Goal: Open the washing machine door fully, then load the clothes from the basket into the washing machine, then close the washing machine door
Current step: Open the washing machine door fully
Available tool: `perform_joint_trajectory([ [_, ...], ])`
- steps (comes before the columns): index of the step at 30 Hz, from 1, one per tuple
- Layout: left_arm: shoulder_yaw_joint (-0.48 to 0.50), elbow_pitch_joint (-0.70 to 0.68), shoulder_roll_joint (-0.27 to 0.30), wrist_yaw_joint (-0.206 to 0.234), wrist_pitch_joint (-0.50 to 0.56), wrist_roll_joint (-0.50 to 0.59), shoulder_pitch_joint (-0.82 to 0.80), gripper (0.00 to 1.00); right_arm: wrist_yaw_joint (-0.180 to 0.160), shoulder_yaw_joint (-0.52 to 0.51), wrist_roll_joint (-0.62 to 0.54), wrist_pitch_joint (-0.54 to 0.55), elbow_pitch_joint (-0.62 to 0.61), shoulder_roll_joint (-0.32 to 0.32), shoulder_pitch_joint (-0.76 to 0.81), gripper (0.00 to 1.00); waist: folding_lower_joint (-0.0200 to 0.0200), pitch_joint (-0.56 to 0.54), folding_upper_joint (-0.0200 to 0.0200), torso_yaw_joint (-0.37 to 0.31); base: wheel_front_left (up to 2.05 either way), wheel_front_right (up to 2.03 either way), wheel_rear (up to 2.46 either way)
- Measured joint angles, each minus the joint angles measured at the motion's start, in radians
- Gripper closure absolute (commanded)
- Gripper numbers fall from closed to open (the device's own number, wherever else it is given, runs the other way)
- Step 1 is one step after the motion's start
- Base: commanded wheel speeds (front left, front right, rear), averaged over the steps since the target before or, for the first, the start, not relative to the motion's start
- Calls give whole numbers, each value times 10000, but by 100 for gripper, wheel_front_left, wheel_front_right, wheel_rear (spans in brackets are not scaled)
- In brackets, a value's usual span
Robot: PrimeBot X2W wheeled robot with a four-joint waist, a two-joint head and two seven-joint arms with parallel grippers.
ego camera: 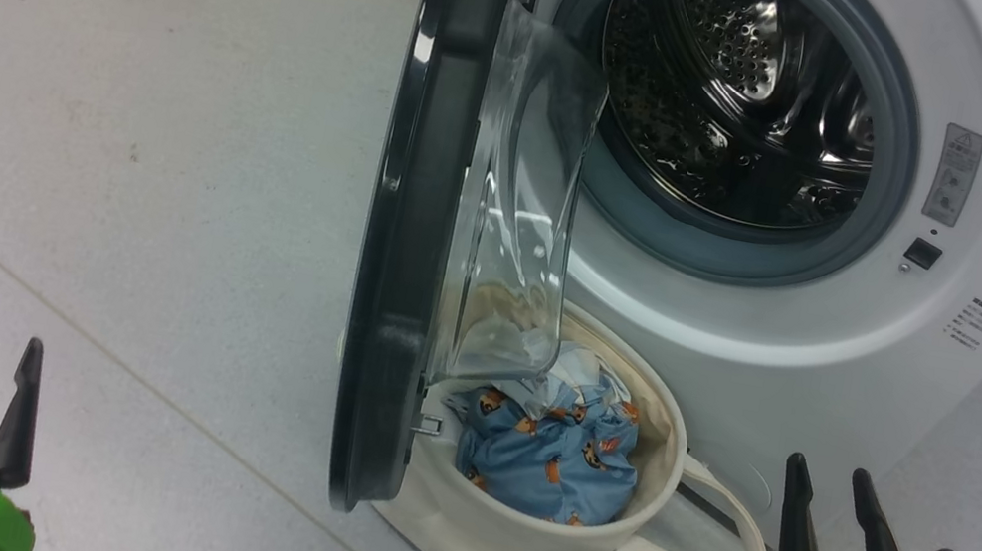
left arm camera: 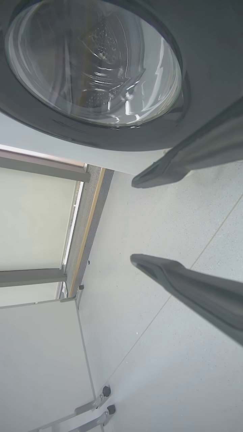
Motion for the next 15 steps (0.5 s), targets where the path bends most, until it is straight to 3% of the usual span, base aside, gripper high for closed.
perform_joint_trajectory([
  [15,-119,176,-2,69,-88,-194,-3,0,0,69,4,0,140,4,-13,0,0,32,0,33,0,0,0],
])
